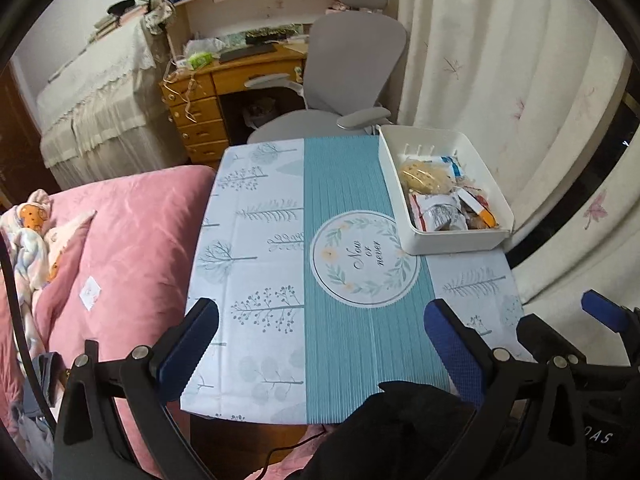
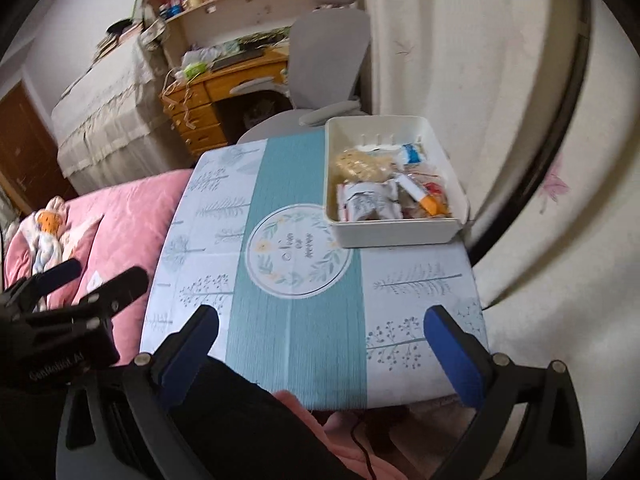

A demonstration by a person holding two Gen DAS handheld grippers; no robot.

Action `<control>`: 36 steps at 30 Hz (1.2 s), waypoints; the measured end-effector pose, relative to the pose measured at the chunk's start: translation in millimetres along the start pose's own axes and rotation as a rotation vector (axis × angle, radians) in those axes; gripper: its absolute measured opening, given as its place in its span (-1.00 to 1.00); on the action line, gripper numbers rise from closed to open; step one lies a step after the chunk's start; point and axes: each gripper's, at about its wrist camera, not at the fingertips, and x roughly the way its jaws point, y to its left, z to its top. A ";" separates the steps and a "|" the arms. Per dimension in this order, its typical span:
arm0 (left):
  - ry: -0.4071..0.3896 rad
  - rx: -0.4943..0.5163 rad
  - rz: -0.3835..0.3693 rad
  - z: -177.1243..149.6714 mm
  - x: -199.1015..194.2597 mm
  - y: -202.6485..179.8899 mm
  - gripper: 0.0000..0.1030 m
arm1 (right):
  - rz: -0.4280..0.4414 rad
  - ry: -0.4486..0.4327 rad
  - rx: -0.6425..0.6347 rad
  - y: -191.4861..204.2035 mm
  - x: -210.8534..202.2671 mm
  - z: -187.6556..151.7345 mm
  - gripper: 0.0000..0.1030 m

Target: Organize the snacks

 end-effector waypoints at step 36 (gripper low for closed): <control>-0.016 -0.022 0.054 7.4 4.3 -35.1 0.98 | -0.009 0.013 -0.025 -36.2 12.1 10.3 1.00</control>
